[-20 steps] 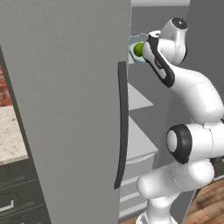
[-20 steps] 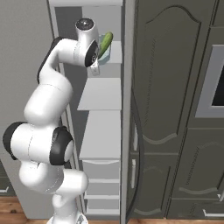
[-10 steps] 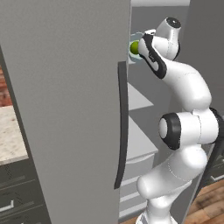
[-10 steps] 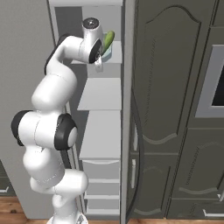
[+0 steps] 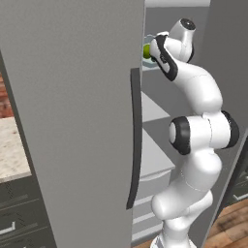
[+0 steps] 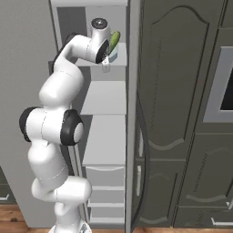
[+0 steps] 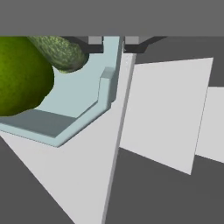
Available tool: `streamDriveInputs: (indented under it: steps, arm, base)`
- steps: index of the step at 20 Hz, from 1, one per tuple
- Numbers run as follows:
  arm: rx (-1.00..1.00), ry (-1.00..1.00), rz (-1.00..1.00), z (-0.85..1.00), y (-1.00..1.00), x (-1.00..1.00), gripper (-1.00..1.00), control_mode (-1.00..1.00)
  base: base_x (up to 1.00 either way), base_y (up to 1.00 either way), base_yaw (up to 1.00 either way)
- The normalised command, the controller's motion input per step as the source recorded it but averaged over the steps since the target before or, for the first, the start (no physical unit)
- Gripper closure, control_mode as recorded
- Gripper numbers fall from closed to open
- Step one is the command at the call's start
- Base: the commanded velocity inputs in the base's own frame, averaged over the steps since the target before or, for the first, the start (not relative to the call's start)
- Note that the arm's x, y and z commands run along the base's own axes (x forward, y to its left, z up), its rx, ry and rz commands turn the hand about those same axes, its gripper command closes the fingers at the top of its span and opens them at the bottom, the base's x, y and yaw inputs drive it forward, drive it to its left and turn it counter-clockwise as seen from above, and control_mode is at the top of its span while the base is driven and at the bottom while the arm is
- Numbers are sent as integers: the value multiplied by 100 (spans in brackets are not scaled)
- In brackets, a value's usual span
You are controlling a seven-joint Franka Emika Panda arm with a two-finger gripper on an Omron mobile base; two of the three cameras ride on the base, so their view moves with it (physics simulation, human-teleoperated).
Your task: Take the lime and cucumber out of the freezer and place them in the tupperware container on the counter. Then put the tupperware containing the vegetables back in the freezer.
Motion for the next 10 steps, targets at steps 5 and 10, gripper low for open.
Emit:
streamDriveInputs:
  steps: [5,10]
  arm:
    - [0,0,2,-4,0,28,100,-100]
    - [0,0,1,-7,0,23,100,-100]
  base:
    - [0,0,0]
    - [0,0,0]
